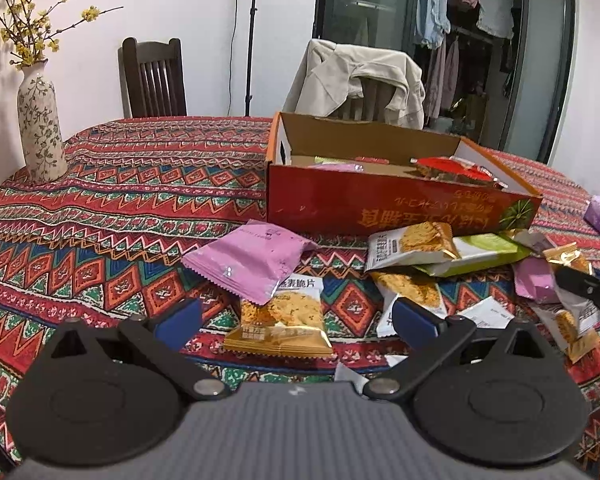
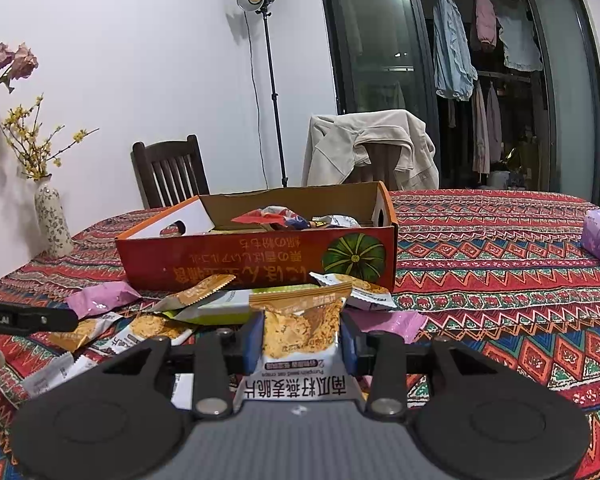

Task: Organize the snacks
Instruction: 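Grasp a second orange-and-white cookie packet with the left tool while the right tool holds its packet, then carry both cookie packets over the box and open both tools to drop them in, then lift both open tools out of the box and move back to the pile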

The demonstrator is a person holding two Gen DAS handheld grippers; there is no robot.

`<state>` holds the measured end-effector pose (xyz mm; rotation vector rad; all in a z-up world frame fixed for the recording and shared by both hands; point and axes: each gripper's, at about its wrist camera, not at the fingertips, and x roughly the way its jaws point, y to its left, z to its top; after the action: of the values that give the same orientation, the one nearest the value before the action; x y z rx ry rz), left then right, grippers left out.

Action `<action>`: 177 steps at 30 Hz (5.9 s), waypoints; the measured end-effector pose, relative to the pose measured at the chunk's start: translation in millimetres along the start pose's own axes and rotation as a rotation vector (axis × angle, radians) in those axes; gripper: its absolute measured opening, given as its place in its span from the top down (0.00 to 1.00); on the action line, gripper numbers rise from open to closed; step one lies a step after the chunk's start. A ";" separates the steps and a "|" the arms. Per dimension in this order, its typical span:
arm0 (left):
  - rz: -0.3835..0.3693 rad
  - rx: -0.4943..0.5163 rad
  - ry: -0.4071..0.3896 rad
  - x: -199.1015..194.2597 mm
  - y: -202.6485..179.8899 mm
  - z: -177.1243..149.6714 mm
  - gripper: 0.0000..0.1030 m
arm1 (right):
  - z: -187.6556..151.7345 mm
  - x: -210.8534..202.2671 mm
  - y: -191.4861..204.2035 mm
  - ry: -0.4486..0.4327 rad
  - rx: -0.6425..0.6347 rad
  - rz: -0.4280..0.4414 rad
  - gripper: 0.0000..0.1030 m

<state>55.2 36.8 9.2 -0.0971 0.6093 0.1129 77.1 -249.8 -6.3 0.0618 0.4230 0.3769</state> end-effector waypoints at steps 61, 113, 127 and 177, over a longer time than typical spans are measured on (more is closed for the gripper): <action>-0.092 0.003 -0.163 -34.5 -26.6 36.8 0.52 | 28.0 -16.2 14.4 -0.110 -0.048 0.003 0.63; -0.041 -0.052 -0.229 106.6 -37.9 123.0 0.45 | 105.8 140.4 -8.1 -0.085 0.019 -0.074 0.60; -0.022 -0.085 -0.262 97.9 -33.3 117.2 0.00 | 99.7 130.4 -4.7 -0.088 0.009 -0.052 0.00; -0.067 -0.109 -0.206 -7.4 -1.1 73.3 0.00 | 67.7 19.9 22.1 -0.018 -0.037 -0.027 0.00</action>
<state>90.7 44.2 73.3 -0.2089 0.3939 0.0900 114.1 -220.6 50.6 0.0238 0.3988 0.3571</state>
